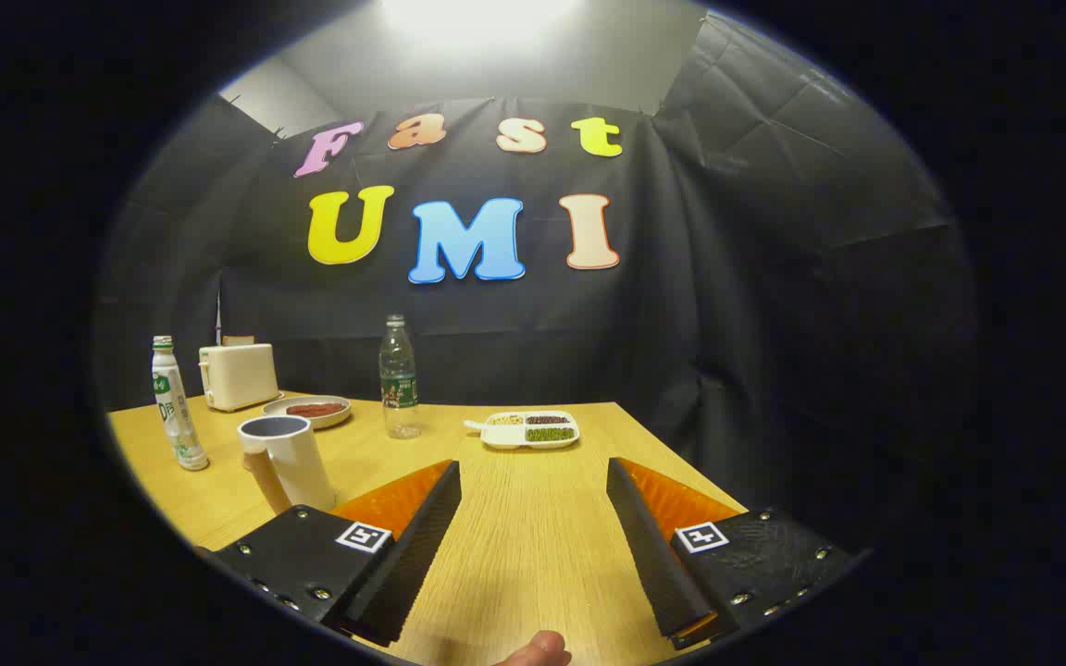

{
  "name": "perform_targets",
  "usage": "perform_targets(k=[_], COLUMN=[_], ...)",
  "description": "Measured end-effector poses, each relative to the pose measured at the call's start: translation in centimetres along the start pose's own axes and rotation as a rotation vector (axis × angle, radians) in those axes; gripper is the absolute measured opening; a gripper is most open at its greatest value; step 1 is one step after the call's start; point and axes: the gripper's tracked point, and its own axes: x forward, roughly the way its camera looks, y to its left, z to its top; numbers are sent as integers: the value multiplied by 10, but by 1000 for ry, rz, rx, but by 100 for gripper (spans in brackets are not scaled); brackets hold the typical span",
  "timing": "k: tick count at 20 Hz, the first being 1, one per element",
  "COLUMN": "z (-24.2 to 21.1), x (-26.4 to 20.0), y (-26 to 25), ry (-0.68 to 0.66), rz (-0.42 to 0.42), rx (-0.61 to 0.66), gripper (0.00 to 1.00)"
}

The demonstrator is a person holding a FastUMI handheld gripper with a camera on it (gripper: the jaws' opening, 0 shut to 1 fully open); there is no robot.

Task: Take the bottle from table, then pour the juice into the cup, finally place the bottle on the coaster

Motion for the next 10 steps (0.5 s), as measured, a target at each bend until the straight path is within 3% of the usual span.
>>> perform_targets(k=[4,6,10], z=[-11,1,39], x=[29,40,32], y=[1,9,25], ry=[50,34,3], rz=[-31,-30,-107], rx=[-66,-56,-74], gripper=[96,97,96])
